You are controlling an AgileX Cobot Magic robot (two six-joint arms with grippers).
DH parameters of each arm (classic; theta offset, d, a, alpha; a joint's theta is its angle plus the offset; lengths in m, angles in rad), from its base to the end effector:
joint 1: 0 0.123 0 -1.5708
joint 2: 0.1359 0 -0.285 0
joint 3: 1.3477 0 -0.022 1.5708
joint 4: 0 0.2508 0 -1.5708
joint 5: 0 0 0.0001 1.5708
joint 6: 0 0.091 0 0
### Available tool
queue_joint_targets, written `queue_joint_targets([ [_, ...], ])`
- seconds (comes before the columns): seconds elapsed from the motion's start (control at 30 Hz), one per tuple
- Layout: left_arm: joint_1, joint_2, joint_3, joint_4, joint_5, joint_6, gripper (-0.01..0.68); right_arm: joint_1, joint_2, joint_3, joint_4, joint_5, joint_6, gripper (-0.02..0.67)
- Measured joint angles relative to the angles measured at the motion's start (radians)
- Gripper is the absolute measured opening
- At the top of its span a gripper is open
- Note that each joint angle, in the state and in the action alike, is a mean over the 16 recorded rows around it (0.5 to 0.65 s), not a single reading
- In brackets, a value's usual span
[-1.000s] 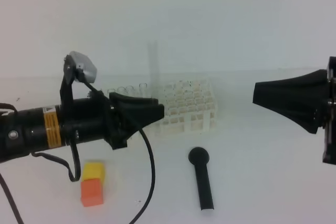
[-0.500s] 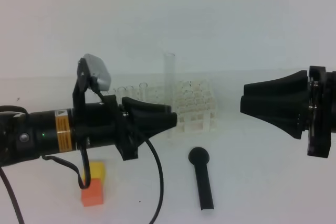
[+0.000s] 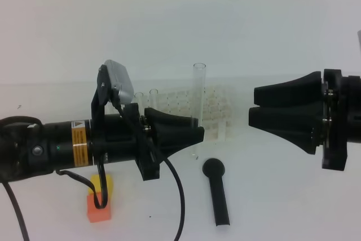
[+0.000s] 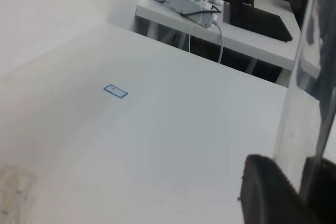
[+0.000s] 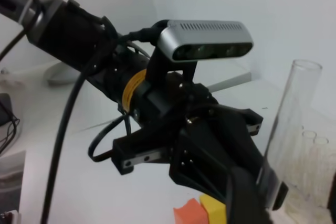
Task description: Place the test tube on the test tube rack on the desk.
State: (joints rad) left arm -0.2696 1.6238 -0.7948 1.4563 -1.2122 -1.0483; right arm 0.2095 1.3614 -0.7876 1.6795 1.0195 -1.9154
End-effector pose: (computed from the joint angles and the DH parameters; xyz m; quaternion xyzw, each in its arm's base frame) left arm 0.2507 -0.1571 0.2352 0.4563 0.6090 -0.4898 0.4254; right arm 0.2354 0.1289 0.2946 -0.4032 0.6473 0.4089 0.5011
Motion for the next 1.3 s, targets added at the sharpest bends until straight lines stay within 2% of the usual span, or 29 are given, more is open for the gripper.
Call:
queue_joint_targets([
  [0.33, 0.000, 0.000, 0.000, -0.002, 0.000, -0.003, 0.110, 0.009, 0.000, -0.001, 0.000, -0.024, 0.004, 0.420],
  [0.63, 0.000, 0.000, 0.000, -0.006, 0.000, -0.008, 0.110, 0.058, 0.005, -0.030, 0.000, -0.074, -0.016, 0.509],
  [0.93, 0.000, 0.000, 0.000, -0.028, 0.000, -0.018, 0.110, 0.101, 0.075, -0.137, 0.002, -0.111, -0.011, 0.523],
  [1.3, 0.001, 0.000, 0.000, -0.072, 0.001, -0.020, 0.110, 0.137, 0.240, -0.308, 0.005, -0.024, 0.054, 0.524],
])
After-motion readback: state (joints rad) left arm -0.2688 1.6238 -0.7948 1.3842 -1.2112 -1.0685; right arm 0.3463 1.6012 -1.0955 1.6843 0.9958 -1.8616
